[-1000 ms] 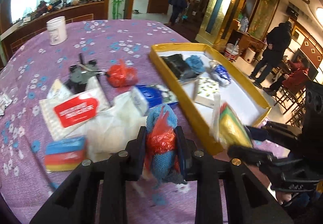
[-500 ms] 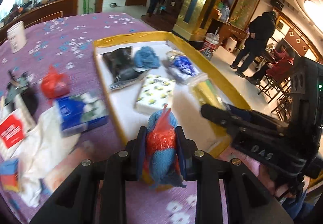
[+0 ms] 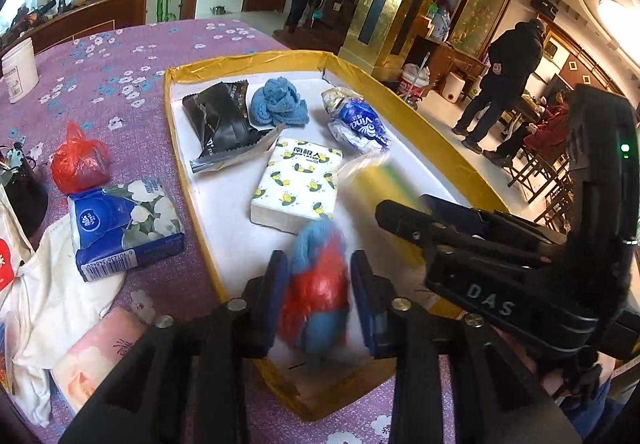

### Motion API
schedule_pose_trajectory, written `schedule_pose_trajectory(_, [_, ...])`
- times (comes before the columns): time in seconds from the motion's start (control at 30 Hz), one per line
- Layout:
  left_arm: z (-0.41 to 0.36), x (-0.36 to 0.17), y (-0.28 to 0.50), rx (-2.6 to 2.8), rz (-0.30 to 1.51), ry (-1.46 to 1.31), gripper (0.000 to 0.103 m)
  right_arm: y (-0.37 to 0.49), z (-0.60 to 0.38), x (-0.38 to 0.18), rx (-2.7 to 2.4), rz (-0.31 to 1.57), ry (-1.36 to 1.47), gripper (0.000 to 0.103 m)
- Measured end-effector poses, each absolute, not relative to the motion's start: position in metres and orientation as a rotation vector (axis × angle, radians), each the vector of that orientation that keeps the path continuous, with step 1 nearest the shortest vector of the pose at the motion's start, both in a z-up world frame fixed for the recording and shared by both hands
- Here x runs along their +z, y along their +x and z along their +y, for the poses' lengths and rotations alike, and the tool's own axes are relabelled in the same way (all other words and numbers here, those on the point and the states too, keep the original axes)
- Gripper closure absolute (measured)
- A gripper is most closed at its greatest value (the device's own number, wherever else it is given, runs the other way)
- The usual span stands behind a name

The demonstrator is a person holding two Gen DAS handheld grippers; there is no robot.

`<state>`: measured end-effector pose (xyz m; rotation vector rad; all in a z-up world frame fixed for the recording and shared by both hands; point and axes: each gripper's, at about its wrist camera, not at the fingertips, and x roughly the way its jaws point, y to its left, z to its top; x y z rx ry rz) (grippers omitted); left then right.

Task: Organize soft objects
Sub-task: 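Carry the blue toy with the left tool while the right tool carries the strip bag to the tray, then open the left tool over the tray while the right tool releases the strip bag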

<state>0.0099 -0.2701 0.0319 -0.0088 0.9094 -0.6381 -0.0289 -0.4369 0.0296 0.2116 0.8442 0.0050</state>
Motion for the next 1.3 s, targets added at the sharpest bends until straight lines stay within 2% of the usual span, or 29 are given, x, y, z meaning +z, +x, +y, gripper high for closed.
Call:
schedule_pose_trajectory(0.03, [-0.269, 0.033, 0.007, -0.647, 0.902, -0.014, 0.060, -0.030, -0.437, 0.030, 0.005, 0.840, 0.210, 0.053])
schedule_pose_trajectory(0.17, [-0.268, 0.037, 0.004, -0.643, 0.868, -0.006, 0.051, -0.033, -0.438, 0.033, 0.001, 0.813, 0.224, 0.053])
schedule_pose_trajectory(0.43, [-0.263, 0.042, 0.001, -0.636, 0.848, -0.015, 0.046, -0.045, -0.437, 0.042, -0.014, 0.747, 0.247, 0.053])
schedule_pose_trajectory(0.63, [-0.257, 0.047, -0.004, -0.585, 0.793, -0.006, 0.036, -0.053, -0.436, 0.052, -0.074, 0.702, 0.229, 0.053])
schedule_pose_trajectory(1.07, [-0.242, 0.068, -0.021, -0.495, 0.721, 0.048, 0.035, -0.064, -0.436, 0.069, -0.060, 0.715, 0.202, 0.053])
schedule_pose_trajectory(1.3, [-0.213, 0.084, -0.037, -0.470, 0.704, 0.056, 0.030, -0.063, -0.425, 0.064, -0.043, 0.759, 0.195, 0.053])
